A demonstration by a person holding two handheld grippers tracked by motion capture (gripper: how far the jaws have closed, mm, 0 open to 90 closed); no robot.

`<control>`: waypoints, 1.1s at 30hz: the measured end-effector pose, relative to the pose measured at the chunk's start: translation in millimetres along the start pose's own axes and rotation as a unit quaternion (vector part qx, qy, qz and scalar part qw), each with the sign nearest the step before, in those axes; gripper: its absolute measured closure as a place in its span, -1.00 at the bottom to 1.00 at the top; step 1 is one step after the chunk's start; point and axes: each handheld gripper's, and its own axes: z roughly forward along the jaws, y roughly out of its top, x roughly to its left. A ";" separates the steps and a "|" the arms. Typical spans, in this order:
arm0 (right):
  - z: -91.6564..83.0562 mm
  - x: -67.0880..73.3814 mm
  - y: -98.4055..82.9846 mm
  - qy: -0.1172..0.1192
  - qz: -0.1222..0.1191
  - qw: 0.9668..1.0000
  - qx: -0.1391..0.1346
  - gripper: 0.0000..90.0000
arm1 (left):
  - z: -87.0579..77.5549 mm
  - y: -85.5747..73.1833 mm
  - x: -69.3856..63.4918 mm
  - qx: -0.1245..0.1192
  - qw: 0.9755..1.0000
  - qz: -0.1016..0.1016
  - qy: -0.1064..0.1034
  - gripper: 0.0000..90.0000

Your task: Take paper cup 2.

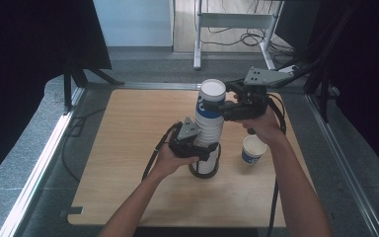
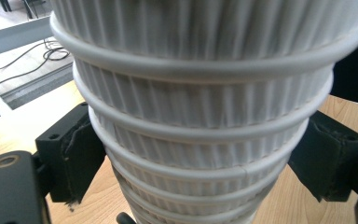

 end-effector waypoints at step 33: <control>-22.8 11.6 26.5 -0.038 -0.020 0.997 -0.069 -0.38 | 0.4 0.2 0.0 0.002 1.000 0.001 0.000 -0.73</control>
